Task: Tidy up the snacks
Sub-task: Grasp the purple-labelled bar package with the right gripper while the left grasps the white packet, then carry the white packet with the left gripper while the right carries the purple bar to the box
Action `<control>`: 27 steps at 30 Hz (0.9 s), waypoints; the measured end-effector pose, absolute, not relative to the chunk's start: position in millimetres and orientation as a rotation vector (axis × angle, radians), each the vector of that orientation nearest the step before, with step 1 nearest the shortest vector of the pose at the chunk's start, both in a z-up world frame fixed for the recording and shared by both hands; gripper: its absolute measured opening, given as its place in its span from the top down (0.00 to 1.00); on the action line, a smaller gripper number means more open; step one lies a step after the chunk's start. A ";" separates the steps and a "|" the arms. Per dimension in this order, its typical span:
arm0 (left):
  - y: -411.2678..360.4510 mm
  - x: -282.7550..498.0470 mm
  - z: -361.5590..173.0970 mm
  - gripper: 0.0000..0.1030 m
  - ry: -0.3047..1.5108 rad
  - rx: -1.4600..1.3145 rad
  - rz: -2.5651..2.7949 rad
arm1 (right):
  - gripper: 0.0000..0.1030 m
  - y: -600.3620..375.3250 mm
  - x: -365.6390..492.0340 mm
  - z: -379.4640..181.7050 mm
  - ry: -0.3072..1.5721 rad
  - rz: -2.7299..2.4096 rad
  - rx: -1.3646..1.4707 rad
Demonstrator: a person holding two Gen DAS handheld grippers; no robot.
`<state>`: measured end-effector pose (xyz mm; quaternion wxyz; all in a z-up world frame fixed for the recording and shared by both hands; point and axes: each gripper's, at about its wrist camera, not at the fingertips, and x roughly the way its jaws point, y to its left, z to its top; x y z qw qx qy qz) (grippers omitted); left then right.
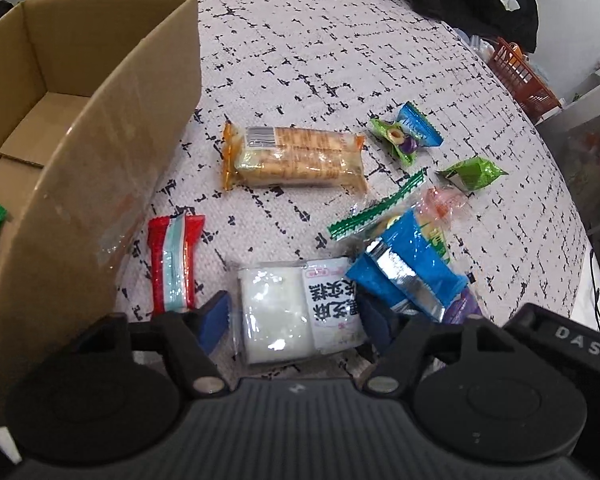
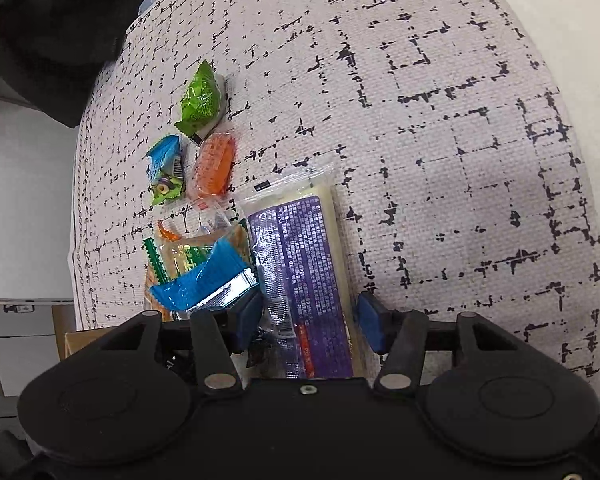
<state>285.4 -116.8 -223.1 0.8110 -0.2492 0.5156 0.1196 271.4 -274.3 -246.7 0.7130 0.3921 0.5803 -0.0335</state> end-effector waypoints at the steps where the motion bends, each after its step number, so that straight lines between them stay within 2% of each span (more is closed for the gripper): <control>1: -116.5 285.3 -222.1 0.43 1.103 -0.532 0.255 | 0.53 -273.4 271.7 -246.3 1.283 -0.074 0.860; 2: -116.0 284.9 -221.0 0.45 1.103 -0.534 0.254 | 0.62 -272.7 271.8 -245.8 1.281 -0.075 0.848; 5: -114.1 281.5 -217.1 0.48 1.100 -0.541 0.253 | 0.67 -273.8 269.9 -244.5 1.270 -0.074 0.840; 27: -102.3 242.0 -142.4 0.49 0.955 -0.534 0.269 | 0.69 -277.7 253.0 -204.7 1.145 0.070 0.910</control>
